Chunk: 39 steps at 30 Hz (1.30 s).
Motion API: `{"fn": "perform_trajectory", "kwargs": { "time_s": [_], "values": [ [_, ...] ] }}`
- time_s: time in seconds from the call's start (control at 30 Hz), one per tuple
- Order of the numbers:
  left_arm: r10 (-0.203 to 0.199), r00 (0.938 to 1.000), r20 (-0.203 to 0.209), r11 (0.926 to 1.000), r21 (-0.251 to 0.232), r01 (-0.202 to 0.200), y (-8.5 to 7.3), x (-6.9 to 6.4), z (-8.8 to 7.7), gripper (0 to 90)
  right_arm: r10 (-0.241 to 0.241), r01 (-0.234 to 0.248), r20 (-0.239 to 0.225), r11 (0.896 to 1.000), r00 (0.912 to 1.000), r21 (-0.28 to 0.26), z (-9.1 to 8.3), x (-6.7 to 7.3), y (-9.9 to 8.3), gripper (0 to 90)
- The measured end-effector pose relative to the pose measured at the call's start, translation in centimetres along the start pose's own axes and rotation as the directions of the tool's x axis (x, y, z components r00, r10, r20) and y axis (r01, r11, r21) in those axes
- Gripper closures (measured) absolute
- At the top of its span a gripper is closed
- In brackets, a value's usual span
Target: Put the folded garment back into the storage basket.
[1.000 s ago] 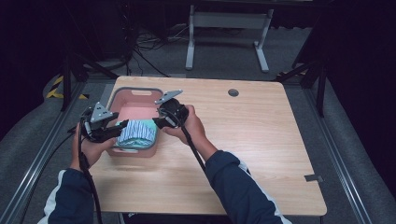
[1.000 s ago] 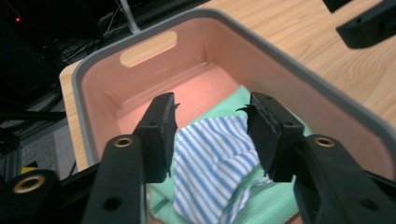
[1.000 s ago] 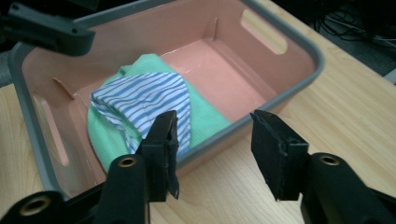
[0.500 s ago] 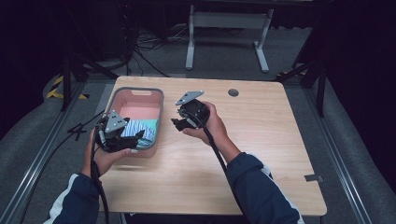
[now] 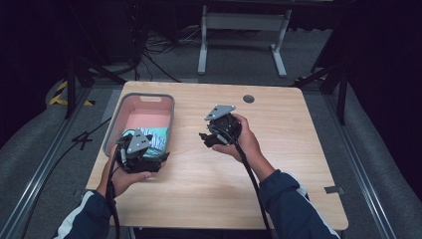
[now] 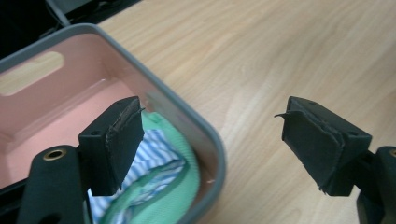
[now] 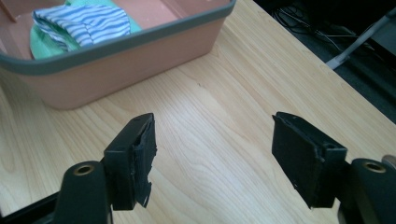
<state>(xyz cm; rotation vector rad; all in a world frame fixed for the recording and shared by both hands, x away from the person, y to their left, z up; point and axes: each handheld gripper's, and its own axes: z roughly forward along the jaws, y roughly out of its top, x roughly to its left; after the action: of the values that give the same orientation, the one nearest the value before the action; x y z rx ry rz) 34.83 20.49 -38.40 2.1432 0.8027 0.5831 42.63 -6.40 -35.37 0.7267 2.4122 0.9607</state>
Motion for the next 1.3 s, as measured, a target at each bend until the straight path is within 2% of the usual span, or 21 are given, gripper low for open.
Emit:
{"fn": "perform_trajectory", "kwargs": {
  "time_s": [0.13, 0.17, 0.43, 0.63, 0.87, 0.9, 0.97, 1.07, 1.17, 1.2, 1.3],
  "values": [
    [0.017, 0.9998, 0.012, 0.9998, 0.014, -0.017, 0.0, -0.8, 0.4, 20.3, -0.003, 0.003, 0.005, 1.000, 1.0000, 0.009, -0.6, -0.3, -1.0, 31.3],
    [0.042, 0.9991, 0.009, 0.9990, 0.018, -0.042, 0.1, -1.1, 0.6, 20.3, -0.002, 0.002, 0.008, 1.000, 1.0000, 0.011, -0.9, -0.5, -1.4, 31.3],
    [0.077, 0.9964, 0.036, 0.9968, 0.019, -0.077, 0.2, -2.7, 1.5, 20.5, -0.001, 0.001, 0.018, 1.000, 0.9998, 0.026, -2.6, -1.1, -4.3, 31.6],
    [0.114, 0.9917, 0.060, 0.9927, 0.032, -0.116, 0.3, -3.8, 2.2, 20.8, 0.003, -0.004, 0.029, 0.999, 0.9996, 0.036, -3.4, -1.4, -6.1, 31.6],
    [0.150, 0.9847, 0.089, 0.9864, 0.055, -0.155, 0.2, -4.9, 3.0, 20.8, 0.002, -0.004, 0.035, 0.998, 0.9994, 0.056, -4.1, -1.5, -8.0, 31.5],
    [0.169, 0.9808, 0.097, 0.9826, 0.061, -0.175, 0.1, -5.2, 3.1, 20.8, 0.002, -0.005, 0.040, 0.998, 0.9992, 0.058, -4.2, -1.6, -8.3, 31.4],
    [0.179, 0.9781, 0.107, 0.9809, 0.058, -0.186, 0.1, -5.6, 3.3, 21.4, 0.000, -0.003, 0.045, 0.998, 0.9990, 0.065, -4.5, -1.6, -9.5, 31.4],
    [0.193, 0.9736, 0.121, 0.9774, 0.063, -0.202, -0.1, -6.1, 3.7, 21.4, 0.008, -0.011, 0.047, 0.997, 0.9989, 0.075, -4.7, -1.6, -10.2, 31.4],
    [0.208, 0.9685, 0.136, 0.9725, 0.076, -0.220, -0.4, -6.5, 4.1, 21.6, 0.007, -0.012, 0.058, 0.996, 0.9983, 0.086, -5.0, -1.4, -11.5, 31.0],
    [0.219, 0.9655, 0.140, 0.9689, 0.085, -0.233, -0.6, -6.7, 4.3, 21.6, 0.002, -0.007, 0.060, 0.996, 0.9982, 0.088, -5.1, -1.4, -11.8, 30.8],
    [0.227, 0.9616, 0.154, 0.9634, 0.109, -0.245, -0.9, -7.1, 4.8, 21.5, 0.008, -0.013, 0.059, 0.997, 0.9982, 0.076, -5.7, -1.4, -13.3, 29.9]
  ]
}}
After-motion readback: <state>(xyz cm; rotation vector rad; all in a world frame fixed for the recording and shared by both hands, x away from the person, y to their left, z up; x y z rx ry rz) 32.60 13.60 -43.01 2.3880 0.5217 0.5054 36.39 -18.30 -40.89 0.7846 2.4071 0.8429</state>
